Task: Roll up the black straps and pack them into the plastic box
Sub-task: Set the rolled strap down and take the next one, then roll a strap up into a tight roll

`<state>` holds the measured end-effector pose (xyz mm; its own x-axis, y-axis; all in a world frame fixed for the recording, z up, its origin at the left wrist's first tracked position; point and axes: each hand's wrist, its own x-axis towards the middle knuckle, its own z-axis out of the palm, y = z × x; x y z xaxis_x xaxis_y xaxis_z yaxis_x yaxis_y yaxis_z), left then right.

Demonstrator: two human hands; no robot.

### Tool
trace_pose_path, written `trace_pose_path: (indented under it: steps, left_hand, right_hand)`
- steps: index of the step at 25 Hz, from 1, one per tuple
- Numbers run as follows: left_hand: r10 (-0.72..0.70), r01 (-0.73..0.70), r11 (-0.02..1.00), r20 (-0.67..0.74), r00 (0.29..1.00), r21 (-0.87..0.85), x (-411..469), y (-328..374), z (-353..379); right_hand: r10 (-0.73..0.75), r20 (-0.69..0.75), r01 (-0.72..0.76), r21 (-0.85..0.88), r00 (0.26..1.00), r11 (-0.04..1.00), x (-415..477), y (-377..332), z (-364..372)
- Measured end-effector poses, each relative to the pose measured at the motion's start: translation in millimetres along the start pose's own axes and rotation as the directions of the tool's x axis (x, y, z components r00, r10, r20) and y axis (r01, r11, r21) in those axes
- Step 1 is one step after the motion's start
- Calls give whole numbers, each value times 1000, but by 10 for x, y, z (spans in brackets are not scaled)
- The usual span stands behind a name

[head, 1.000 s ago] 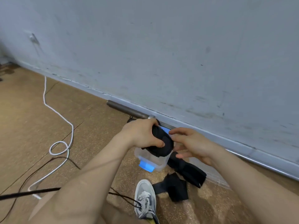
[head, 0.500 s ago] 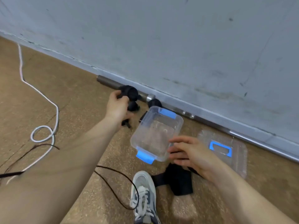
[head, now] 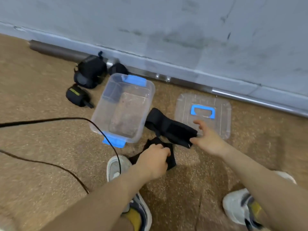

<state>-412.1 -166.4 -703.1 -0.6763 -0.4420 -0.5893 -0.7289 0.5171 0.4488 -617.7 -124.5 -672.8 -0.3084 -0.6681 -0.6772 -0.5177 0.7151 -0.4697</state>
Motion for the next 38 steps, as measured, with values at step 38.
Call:
trace_pose_path:
  steps: [38]
  left_hand:
    - [-459, -356, 295, -458, 761, -887, -1598, 2086, -2524]
  right_hand:
    - [-681, -214, 694, -21, 700, 719, -2756, -1169, -1930]
